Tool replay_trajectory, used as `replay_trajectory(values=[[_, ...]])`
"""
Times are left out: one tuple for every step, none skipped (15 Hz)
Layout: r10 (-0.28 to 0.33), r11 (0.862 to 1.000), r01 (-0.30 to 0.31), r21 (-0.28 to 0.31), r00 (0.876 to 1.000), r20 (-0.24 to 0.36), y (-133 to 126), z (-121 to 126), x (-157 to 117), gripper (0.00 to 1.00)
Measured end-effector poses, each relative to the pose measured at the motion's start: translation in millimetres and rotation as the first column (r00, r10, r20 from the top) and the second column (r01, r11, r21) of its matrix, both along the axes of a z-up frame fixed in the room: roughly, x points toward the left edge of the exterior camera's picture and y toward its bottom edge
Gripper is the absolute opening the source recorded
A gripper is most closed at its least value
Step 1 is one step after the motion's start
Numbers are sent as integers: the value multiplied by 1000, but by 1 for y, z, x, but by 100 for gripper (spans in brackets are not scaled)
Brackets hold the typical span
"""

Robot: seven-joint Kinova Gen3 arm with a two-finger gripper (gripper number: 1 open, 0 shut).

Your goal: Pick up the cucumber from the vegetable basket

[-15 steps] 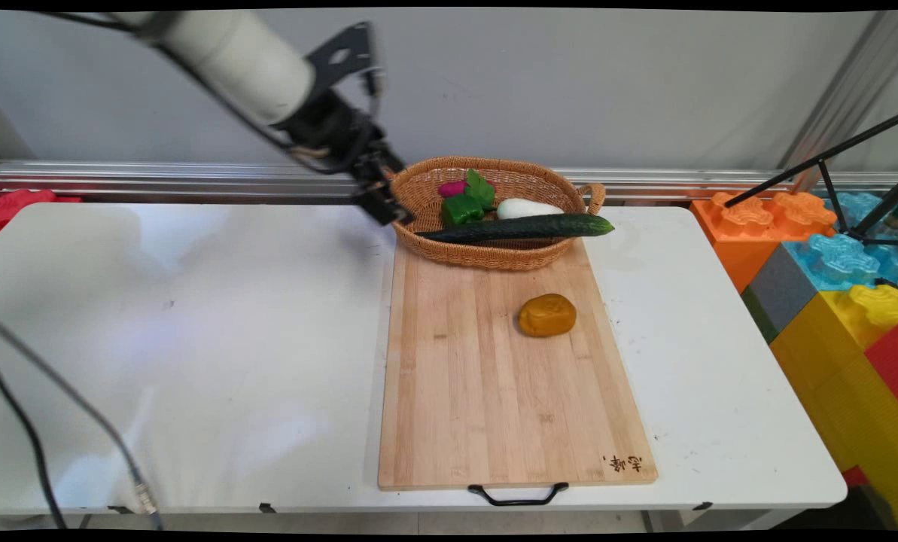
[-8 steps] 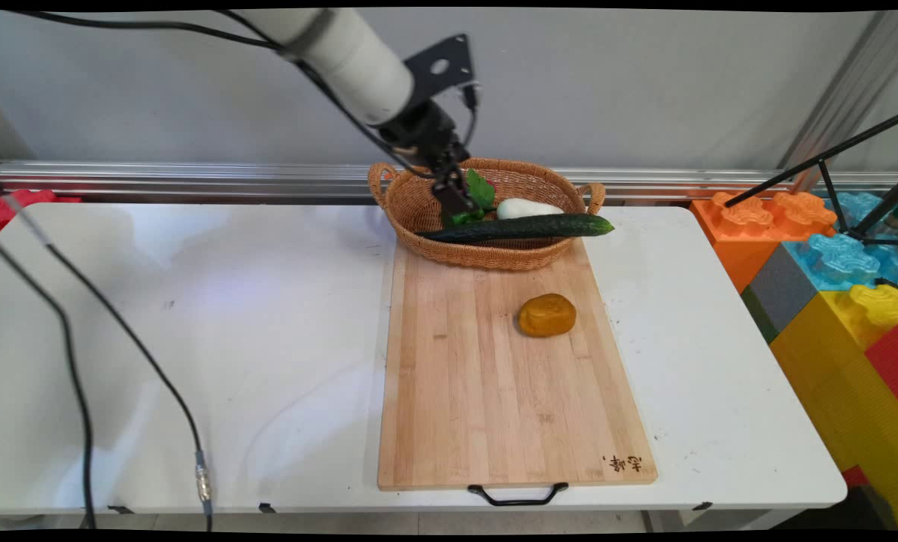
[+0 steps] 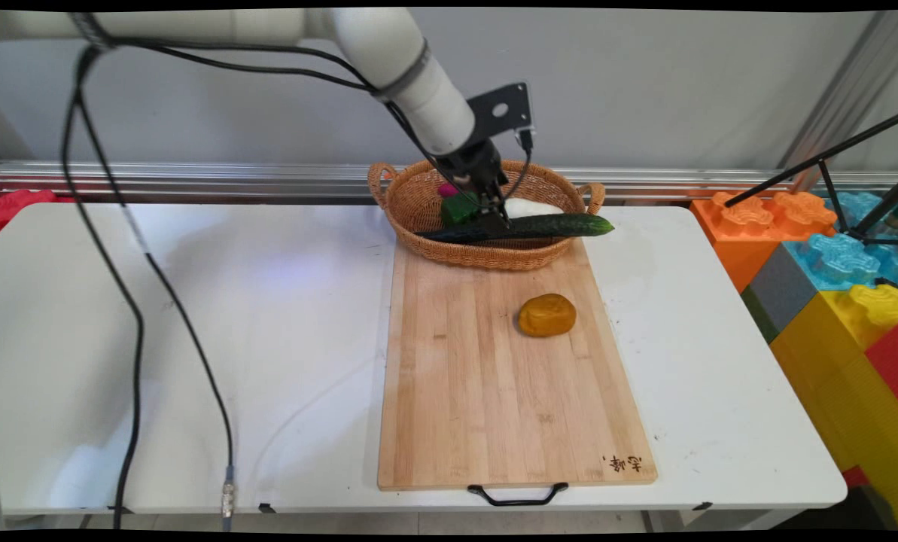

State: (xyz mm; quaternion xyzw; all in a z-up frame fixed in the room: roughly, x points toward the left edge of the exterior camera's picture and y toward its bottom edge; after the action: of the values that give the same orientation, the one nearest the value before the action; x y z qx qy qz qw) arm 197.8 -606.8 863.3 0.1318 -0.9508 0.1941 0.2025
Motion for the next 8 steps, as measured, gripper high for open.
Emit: replay_trajectory(values=[[-6,1000,5,5,1000,3,-5,-6,-5,100],[-11,1000,11,10,1000,7,-9,-11,-9,100],[-17,1000,17,16,1000,10,-13,-17,-13,100],[-22,1000,21,18,1000,13,-16,-21,-16,100],[-25,1000,25,18,1000,15,-19,-24,-19,100],[-27,999,27,18,1000,16,-21,-25,-21,100],[-30,999,29,18,999,18,-23,-28,-23,100],[-33,999,33,17,999,19,-25,-30,-25,100]])
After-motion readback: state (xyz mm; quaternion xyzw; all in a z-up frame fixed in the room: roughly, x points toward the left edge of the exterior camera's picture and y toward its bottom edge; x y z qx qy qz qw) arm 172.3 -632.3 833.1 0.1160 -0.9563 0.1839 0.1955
